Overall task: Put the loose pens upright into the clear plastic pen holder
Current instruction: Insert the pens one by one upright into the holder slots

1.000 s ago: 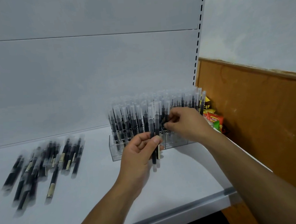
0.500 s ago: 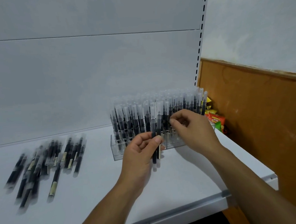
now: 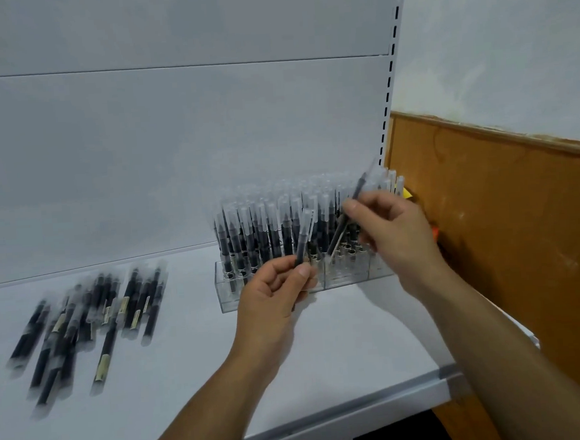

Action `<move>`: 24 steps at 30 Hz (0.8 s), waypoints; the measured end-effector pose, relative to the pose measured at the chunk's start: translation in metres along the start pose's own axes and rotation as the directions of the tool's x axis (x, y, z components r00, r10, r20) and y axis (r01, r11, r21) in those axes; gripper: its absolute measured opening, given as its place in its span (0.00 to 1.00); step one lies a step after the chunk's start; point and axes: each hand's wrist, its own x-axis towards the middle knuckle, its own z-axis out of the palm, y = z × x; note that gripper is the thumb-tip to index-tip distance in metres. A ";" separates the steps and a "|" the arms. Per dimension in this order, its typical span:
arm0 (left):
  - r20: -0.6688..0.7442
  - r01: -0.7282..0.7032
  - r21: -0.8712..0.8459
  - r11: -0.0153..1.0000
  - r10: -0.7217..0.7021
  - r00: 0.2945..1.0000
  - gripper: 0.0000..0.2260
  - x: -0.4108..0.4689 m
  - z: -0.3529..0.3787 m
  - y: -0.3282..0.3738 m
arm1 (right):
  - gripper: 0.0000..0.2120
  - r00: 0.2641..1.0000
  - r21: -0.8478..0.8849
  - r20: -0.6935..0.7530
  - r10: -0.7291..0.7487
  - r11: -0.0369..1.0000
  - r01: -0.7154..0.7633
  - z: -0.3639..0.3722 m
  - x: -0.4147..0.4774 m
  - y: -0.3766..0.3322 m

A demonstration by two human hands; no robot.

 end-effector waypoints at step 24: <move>-0.021 -0.041 0.094 0.995 0.043 0.999 0.06 -0.004 0.005 0.006 | 0.07 0.980 -0.666 0.200 0.016 0.736 0.124 0.001 0.023 0.027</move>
